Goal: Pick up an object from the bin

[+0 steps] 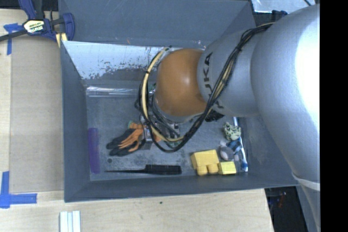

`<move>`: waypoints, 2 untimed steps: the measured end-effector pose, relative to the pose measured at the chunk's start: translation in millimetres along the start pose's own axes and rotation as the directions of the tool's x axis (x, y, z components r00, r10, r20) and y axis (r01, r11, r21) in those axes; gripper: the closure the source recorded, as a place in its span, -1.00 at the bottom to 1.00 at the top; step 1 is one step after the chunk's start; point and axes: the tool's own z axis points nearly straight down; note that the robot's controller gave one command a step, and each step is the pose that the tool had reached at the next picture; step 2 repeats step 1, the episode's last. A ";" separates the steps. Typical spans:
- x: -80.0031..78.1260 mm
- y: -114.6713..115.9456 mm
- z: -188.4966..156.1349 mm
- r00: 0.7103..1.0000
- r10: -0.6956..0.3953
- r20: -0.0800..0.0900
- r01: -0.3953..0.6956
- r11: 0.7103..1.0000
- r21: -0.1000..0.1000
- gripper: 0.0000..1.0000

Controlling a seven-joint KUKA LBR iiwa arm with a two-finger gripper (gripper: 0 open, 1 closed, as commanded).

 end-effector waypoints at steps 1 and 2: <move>-0.6 -0.1 -1.6 1.000 0.001 0.002 -0.001 1.000 -0.001 1.00; -0.6 -0.1 -1.6 1.000 0.001 0.002 -0.001 1.000 -0.001 1.00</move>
Offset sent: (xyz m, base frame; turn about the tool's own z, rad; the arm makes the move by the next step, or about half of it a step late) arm 0.0006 0.0000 0.0107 0.0005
